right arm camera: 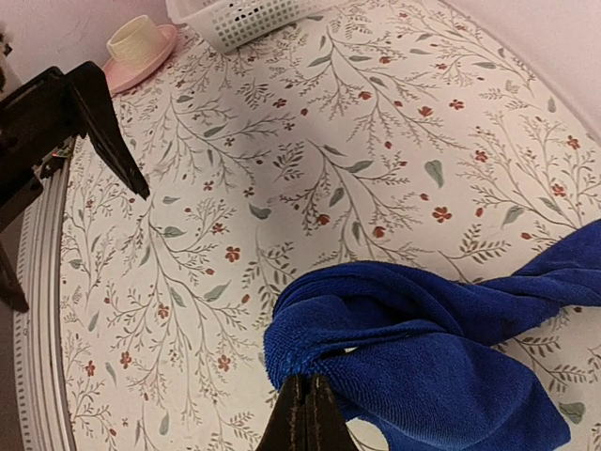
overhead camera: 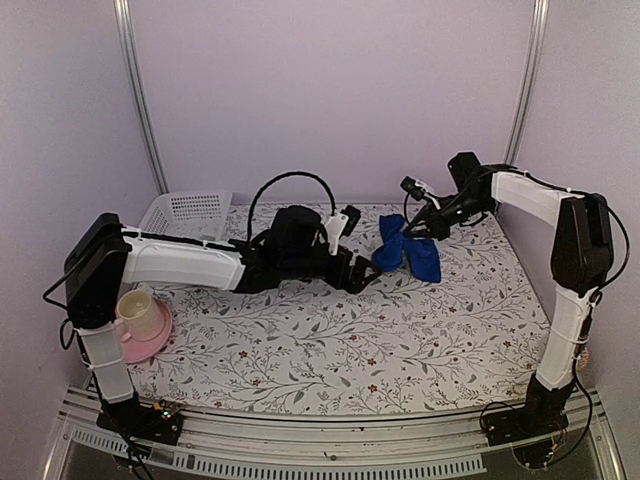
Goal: Roll the towels
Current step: Pick up the towel from the corner of the board, then pass from the right arm to the left
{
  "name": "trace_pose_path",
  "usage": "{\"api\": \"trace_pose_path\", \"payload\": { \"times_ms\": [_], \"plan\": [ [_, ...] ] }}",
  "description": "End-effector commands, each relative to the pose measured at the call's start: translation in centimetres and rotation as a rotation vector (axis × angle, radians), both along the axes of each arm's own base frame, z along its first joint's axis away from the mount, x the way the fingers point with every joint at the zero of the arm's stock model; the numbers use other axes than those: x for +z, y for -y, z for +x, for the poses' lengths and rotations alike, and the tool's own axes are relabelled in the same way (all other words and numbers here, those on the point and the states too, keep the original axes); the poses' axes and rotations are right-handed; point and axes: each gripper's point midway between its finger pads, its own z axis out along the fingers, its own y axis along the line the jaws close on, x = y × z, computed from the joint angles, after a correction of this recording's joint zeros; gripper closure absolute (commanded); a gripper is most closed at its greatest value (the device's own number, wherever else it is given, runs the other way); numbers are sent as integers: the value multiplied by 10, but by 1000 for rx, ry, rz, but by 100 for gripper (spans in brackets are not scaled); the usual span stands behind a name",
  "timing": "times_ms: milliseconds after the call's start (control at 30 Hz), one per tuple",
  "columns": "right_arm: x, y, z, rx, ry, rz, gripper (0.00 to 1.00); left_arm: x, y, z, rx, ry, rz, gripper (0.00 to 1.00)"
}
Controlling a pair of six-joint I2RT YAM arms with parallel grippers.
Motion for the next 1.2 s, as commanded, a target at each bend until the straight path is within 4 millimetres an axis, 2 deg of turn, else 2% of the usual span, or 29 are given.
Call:
{"api": "trace_pose_path", "payload": {
  "times_ms": [0,67,167,333,367,433,533,600,767,833,900,967,1167],
  "plan": [
    [-8,-19,-23,56,-113,72,98,-5,42,4,-44,58,-30,3],
    [-16,-22,-27,68,-146,81,98,-13,53,7,-46,59,-27,3],
    [-26,-23,-30,76,-185,88,98,-26,63,11,-47,48,-21,12],
    [-34,-25,-35,100,-226,103,98,-45,58,26,28,46,21,34],
    [-35,-25,-35,100,-230,101,98,-47,57,28,38,50,24,35],
    [-37,-25,-37,105,-240,102,98,-48,56,33,51,62,30,35],
    [-37,-25,-38,113,-243,102,98,-51,58,39,59,82,40,27],
    [-36,-25,-38,112,-242,101,98,-51,61,42,58,96,39,28],
    [-35,-25,-41,123,-250,107,98,-53,69,52,47,111,41,46],
    [-35,-25,-42,127,-252,107,98,-57,71,57,45,114,51,57],
    [-36,-25,-42,127,-254,103,98,-59,72,60,37,111,49,75],
    [-37,-25,-41,125,-253,98,98,-63,70,61,41,108,51,98],
    [-39,-20,-36,106,-235,75,98,-65,50,62,91,102,48,100]
  ]
}}
